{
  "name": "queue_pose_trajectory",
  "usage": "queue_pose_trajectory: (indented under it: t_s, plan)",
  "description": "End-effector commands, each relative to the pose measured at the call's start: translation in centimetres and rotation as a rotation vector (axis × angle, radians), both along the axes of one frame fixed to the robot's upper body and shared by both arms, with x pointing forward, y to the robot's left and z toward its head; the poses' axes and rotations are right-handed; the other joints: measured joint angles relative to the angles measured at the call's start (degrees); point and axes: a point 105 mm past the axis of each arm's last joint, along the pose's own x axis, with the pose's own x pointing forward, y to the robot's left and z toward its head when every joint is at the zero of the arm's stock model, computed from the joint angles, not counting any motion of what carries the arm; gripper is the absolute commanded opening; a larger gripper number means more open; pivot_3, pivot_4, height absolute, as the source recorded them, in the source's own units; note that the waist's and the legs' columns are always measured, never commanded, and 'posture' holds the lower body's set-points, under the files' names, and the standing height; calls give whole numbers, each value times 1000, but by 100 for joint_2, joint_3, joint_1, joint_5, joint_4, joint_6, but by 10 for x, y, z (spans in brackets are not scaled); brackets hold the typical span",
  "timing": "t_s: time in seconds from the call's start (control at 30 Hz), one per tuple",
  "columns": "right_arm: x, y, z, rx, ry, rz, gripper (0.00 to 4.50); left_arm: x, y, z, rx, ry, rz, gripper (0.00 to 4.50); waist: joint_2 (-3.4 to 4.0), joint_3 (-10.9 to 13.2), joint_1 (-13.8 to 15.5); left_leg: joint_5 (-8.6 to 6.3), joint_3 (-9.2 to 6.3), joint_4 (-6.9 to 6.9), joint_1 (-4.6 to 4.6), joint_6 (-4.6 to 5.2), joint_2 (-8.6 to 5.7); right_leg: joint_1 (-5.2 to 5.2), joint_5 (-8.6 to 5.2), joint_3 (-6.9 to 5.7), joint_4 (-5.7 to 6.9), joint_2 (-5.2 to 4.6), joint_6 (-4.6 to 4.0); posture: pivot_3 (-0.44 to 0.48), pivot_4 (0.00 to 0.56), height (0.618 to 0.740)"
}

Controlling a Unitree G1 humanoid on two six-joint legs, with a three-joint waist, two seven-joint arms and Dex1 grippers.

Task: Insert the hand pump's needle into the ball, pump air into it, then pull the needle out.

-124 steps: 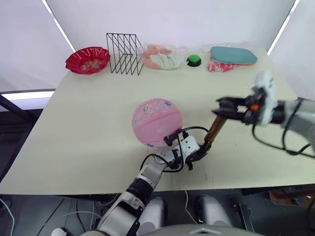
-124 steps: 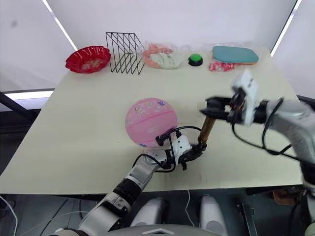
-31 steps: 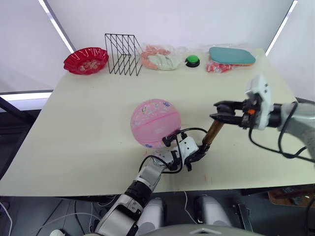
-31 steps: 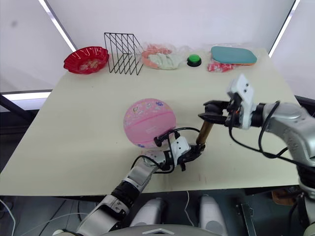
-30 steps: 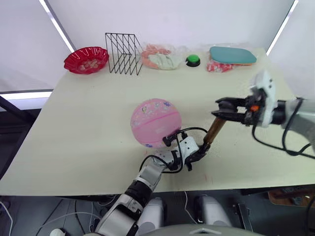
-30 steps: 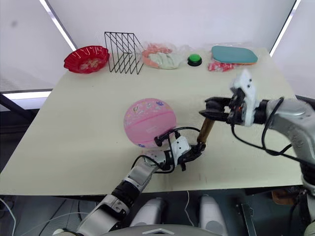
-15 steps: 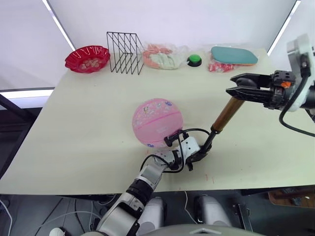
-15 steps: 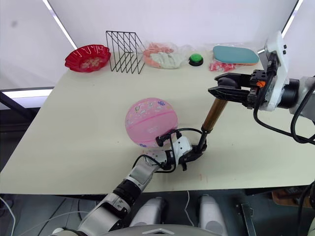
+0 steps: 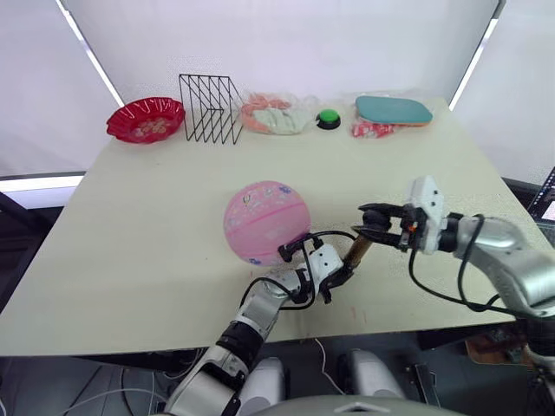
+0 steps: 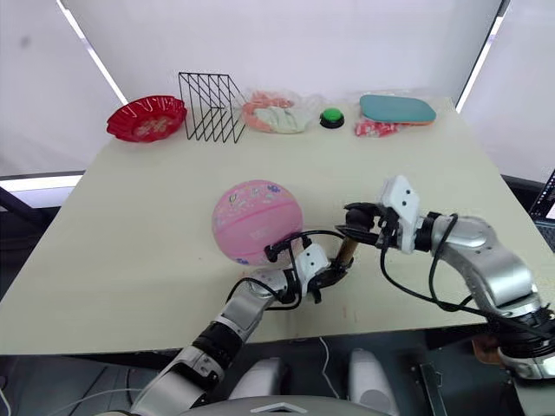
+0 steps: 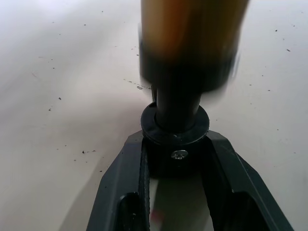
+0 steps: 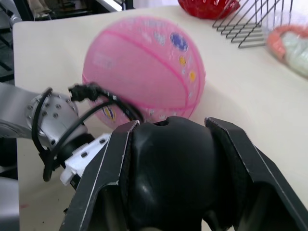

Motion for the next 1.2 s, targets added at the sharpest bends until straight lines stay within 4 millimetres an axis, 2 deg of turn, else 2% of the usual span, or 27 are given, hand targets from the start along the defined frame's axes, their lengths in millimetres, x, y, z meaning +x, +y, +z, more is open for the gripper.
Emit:
queue_pose_trajectory:
  t_s: [0.03,0.17,0.3,0.37,0.43,0.5,0.6,0.67,0.73,0.9,1.03,1.2]
  plan:
    - [-13,-2,-62,-129,222,10,1681,-16,20,-35,85,145,35,946,-1,-3,-1,-1,0,-2,5,-1,0,4,-2,0,0,0,-3,0,150,740]
    - [-5,-3,-38,-82,173,-7,1681,-15,21,-36,86,147,34,946,5,-4,1,-2,-4,-3,7,-3,3,3,-11,-2,0,3,-19,0,150,740]
    - [-2,-8,25,-7,63,2,1681,-16,21,-38,90,153,29,946,17,15,18,-2,-7,-1,7,-4,-1,-9,-6,-4,-1,-1,-12,0,150,740]
    - [-7,-9,52,21,33,16,1681,-16,21,-38,91,155,26,946,43,55,41,-2,-9,7,-16,-4,-17,-31,-1,-3,-1,-12,-5,0,150,740]
    - [-14,-11,92,59,-18,31,1681,-17,21,-40,92,160,22,946,68,98,64,-1,-11,9,-39,-4,-27,-51,0,-3,-1,-20,-5,0,150,740]
    - [-21,-14,115,74,-38,43,1681,-17,21,-40,91,165,18,946,88,127,91,-1,-5,10,-53,-4,-39,-66,1,5,-1,-33,-7,0,150,740]
    - [-28,-19,150,102,-56,44,1681,-17,19,-41,88,169,9,946,74,138,144,0,-5,22,-103,-3,-50,-110,16,5,-2,-41,-31,0,150,740]
    - [-33,-21,165,114,-59,46,1681,-17,17,-41,86,169,6,946,74,143,160,0,-5,30,-125,-3,-55,-129,17,4,-3,-46,-32,0,150,740]
    - [-37,-21,170,113,-50,50,1681,-17,16,-41,84,168,2,946,67,149,176,0,-4,32,-138,-2,-68,-140,19,6,-2,-56,-35,0,150,740]
    - [-35,-20,156,85,-14,28,1681,-19,15,-41,82,163,-2,946,58,152,172,0,5,33,-135,-1,-70,-138,18,11,-2,-60,-31,0,150,740]
    - [-35,-19,154,94,-10,32,1681,-20,17,-41,81,159,3,946,58,151,161,0,8,33,-129,-1,-70,-136,16,12,2,-59,-25,0,150,740]
    - [-32,-20,148,74,-10,30,1681,-18,21,-25,18,115,4,946,56,151,125,0,9,32,-126,-1,-62,-137,17,14,3,-51,-28,0,150,740]
